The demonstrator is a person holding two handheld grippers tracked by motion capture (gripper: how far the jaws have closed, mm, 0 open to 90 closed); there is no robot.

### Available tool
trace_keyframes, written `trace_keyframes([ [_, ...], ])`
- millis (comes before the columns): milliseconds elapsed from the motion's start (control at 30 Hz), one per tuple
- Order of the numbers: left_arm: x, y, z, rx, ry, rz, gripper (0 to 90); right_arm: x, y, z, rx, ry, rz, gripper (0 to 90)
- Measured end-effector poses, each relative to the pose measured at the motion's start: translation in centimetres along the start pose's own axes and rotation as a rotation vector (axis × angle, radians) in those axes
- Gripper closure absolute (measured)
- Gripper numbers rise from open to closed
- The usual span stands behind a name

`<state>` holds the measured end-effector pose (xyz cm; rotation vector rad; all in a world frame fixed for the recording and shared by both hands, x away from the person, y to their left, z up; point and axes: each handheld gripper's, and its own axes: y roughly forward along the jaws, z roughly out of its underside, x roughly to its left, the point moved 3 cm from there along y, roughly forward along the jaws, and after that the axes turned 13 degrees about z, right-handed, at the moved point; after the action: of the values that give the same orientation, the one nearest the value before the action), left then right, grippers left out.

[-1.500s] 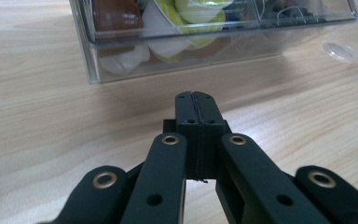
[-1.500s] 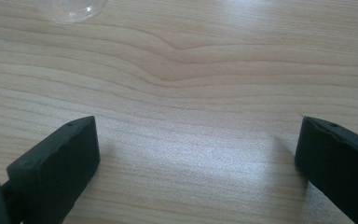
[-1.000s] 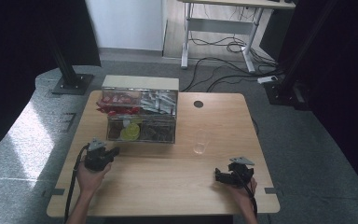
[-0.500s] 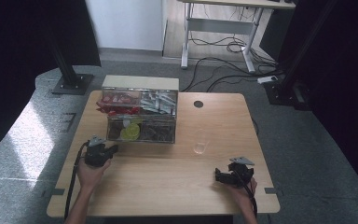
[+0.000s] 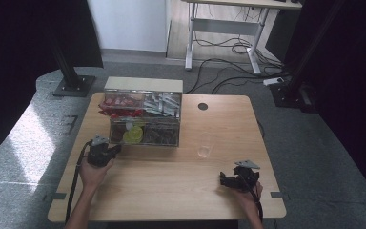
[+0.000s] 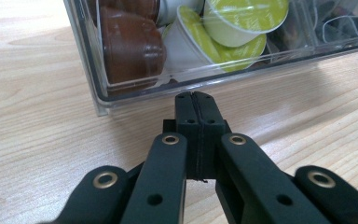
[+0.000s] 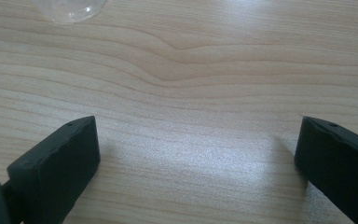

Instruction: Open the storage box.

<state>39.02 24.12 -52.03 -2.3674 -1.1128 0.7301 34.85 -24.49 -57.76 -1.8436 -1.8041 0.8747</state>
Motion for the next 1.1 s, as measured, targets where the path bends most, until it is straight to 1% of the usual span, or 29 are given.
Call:
trace_keyframes([
  [67, 0.0, -0.2, -0.1, -0.008, -0.004, 0.003, 90.0, 0.0, 0.0, 0.0, 0.000, 0.000, 0.000, 0.0],
  [200, -0.1, -0.4, -0.1, -0.009, -0.003, -0.007, 90.0, 0.0, 0.0, 0.0, 0.000, 0.000, 0.000, 0.0],
  [333, -0.3, -0.6, -0.1, -0.010, 0.007, -0.012, 90.0, 0.0, 0.0, 0.0, 0.000, 0.000, 0.000, 0.0],
  [533, -0.4, -1.5, -0.6, -0.058, 0.002, -0.005, 90.0, 0.0, 0.0, 0.0, 0.001, 0.001, 0.000, 0.0],
  [767, -0.3, -1.9, -0.8, -0.072, -0.009, 0.002, 90.0, 0.0, 0.0, 0.0, 0.001, 0.000, 0.000, 0.0],
  [833, -0.5, -2.1, -1.0, -0.080, -0.012, 0.005, 90.0, 0.0, 0.0, 0.0, 0.001, 0.000, 0.000, 0.0],
  [933, -0.8, -2.4, -1.7, -0.097, -0.003, 0.006, 90.0, 0.0, 0.0, 0.0, 0.000, 0.000, 0.000, 0.0],
  [1100, -0.9, -2.4, -2.4, -0.091, 0.001, 0.003, 90.0, -0.1, 0.0, 0.0, 0.000, 0.005, 0.004, 0.1],
])
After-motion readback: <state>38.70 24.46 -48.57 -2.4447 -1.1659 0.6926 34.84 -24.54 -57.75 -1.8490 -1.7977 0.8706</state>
